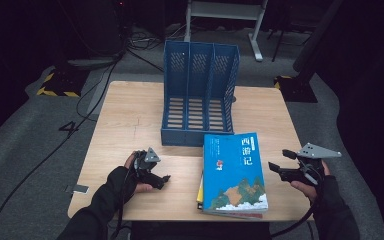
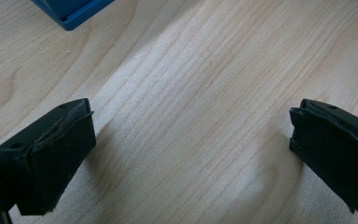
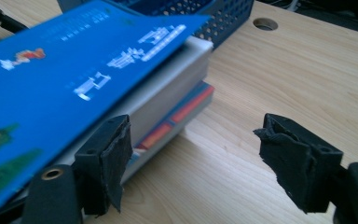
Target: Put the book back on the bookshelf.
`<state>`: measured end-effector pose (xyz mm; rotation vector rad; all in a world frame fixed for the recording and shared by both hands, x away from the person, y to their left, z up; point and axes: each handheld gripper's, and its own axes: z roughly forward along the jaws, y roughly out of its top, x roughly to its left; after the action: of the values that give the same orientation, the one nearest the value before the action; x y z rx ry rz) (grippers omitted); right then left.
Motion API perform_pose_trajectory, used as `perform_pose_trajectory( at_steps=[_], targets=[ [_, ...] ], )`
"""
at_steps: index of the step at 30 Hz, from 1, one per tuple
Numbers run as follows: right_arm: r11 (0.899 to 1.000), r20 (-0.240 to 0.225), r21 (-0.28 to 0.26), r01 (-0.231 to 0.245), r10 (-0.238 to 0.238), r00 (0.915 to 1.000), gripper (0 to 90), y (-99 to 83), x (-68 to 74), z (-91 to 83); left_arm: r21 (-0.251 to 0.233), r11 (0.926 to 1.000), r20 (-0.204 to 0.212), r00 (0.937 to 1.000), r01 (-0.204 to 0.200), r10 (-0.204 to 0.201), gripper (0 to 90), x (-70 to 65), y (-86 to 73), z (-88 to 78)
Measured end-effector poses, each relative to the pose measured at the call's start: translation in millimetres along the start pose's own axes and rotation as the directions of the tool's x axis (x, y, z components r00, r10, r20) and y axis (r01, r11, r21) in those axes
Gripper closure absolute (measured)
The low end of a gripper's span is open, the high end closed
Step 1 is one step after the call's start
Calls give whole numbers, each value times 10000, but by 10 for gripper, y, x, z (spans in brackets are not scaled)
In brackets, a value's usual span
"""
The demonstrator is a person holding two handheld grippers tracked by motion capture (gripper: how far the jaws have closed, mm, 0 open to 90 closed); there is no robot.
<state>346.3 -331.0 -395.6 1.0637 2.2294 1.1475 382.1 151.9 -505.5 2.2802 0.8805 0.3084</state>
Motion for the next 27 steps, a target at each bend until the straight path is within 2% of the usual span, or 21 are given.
perform_pose_trajectory(
  at_steps=[5,7,14,17,19,20,24,27],
  targets=[
    [9994,-485,-156,323,-330,9983,257,99,146,-53,19,10000,37,10000,-66,66,1,-24,19,14],
    [9994,-635,-257,234,-250,9977,256,116,196,-76,11,10000,28,10000,-63,63,3,-30,19,14],
    [9980,-1156,98,628,-613,9914,249,122,387,-61,49,9999,19,9999,-148,148,5,-43,27,14],
    [9953,-1439,447,858,-786,9865,241,91,452,-25,-5,9999,93,9998,-170,170,4,-53,39,32],
    [9944,-1535,582,881,-783,9850,239,75,461,-14,2,9998,91,9998,-177,177,5,-53,44,37],
    [9920,-1607,870,917,-768,9840,238,40,468,15,7,9998,118,9997,-195,195,4,-56,53,44],
    [9905,-1737,1137,771,-566,9832,219,8,448,48,111,9996,166,9995,-276,274,13,-64,83,48],
    [9863,-2248,1606,369,2,9744,194,7,408,102,20,10000,-50,10000,-73,73,87,-69,128,65]
  ],
)
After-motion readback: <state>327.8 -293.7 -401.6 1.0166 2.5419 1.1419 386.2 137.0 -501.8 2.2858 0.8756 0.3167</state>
